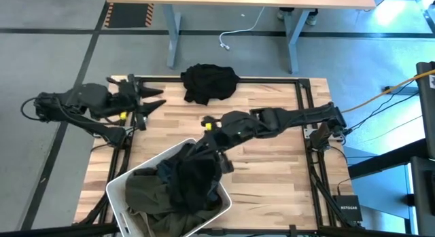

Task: Sort clothes
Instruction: Put the black underwear into the white bin, then put the black shirt into the white bin

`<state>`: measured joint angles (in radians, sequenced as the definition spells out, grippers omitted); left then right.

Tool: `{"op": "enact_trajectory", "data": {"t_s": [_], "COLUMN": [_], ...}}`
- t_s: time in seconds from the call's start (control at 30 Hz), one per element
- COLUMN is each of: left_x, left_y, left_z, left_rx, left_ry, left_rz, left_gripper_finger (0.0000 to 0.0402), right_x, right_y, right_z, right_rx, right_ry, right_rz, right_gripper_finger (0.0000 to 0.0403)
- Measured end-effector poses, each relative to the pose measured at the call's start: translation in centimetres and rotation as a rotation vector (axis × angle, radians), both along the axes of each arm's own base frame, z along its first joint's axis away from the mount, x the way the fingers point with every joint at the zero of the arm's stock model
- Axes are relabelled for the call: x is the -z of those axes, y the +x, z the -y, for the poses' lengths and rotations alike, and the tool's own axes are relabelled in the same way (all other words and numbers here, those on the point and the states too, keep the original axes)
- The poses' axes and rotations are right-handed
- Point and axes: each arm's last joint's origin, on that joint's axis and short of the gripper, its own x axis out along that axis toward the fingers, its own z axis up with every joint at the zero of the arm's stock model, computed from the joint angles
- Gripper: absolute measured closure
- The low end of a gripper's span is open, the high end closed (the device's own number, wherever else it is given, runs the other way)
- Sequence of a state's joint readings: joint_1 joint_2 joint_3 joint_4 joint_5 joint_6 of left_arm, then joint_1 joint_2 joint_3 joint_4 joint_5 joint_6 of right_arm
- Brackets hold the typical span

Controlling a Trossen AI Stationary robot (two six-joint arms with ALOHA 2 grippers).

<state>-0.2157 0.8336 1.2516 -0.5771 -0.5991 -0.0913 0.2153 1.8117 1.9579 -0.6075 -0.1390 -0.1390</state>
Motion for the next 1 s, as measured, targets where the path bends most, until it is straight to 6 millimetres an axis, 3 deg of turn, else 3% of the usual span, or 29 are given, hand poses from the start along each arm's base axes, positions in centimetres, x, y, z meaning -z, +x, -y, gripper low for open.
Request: {"op": "enact_trajectory", "data": {"t_s": [0.2,0.37,0.57,0.73,1.0], "left_x": [2.5,3.7,4.6,5.9,5.9], "left_y": [1.5,3.5,6.5,8.7,11.8], "left_z": [0.3,0.5,-0.3,-2.0,-6.2], "left_rx": [-0.006,-0.026,-0.081,-0.11,-0.127], "left_ry": [-0.005,-0.02,-0.023,-0.078,-0.172], "left_rz": [-0.087,-0.141,-0.16,-0.209,-0.246], "left_gripper_finger": [0.0238,0.0238,0.0238,0.0238,0.0238], "right_x": [-0.5,-0.6,0.1,3.4,11.3], "right_y": [-3.1,-5.8,-8.0,-10.3,-15.2], "right_z": [1.9,3.0,4.3,6.6,11.0], "right_rx": [0.143,0.24,0.316,0.381,0.582], "right_ry": [-0.111,-0.217,-0.27,-0.259,-0.164], "right_rz": [-0.162,-0.305,-0.356,-0.37,-0.304], "right_gripper_finger": [0.0169,0.0163,0.0162,0.0162,0.0162]}}
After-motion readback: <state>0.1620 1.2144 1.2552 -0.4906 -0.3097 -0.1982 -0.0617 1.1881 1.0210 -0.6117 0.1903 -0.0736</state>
